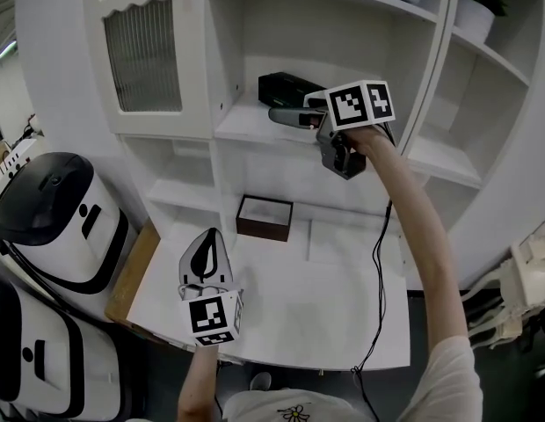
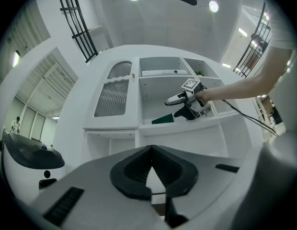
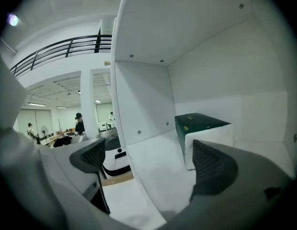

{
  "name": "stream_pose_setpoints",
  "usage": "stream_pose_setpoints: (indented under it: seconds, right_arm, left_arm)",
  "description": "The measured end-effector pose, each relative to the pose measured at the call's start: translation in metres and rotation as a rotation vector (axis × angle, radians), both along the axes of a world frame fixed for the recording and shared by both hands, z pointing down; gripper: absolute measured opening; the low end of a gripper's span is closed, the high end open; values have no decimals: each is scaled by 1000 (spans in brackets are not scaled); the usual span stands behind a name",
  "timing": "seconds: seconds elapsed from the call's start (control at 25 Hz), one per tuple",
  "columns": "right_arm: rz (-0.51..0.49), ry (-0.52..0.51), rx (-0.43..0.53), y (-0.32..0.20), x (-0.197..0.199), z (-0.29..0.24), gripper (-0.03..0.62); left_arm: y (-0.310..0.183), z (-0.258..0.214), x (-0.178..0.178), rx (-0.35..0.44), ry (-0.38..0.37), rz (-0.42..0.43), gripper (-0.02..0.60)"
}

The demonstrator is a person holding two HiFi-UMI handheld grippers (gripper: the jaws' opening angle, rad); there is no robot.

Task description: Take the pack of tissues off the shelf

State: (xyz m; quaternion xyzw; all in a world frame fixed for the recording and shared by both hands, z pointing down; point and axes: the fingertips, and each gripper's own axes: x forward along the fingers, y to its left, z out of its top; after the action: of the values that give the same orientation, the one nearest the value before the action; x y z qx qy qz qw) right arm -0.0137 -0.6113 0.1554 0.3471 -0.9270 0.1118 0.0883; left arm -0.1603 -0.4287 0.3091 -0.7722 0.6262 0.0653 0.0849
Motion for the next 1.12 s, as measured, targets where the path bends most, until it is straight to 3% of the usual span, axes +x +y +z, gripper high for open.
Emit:
stream_pose_setpoints:
  seconds: [0.2, 0.56, 1.12]
  right_arm:
    - [6, 43, 5, 0, -3, 3, 574]
    - [200, 224, -47, -51, 61, 27, 574]
    - [195, 190, -94, -94, 54, 28, 574]
  left_arm:
    - [-1, 1, -2, 3, 5, -6, 0]
    - [-10, 9, -6, -12, 16, -17, 0]
    - [-28, 27, -25, -58, 31, -54, 0]
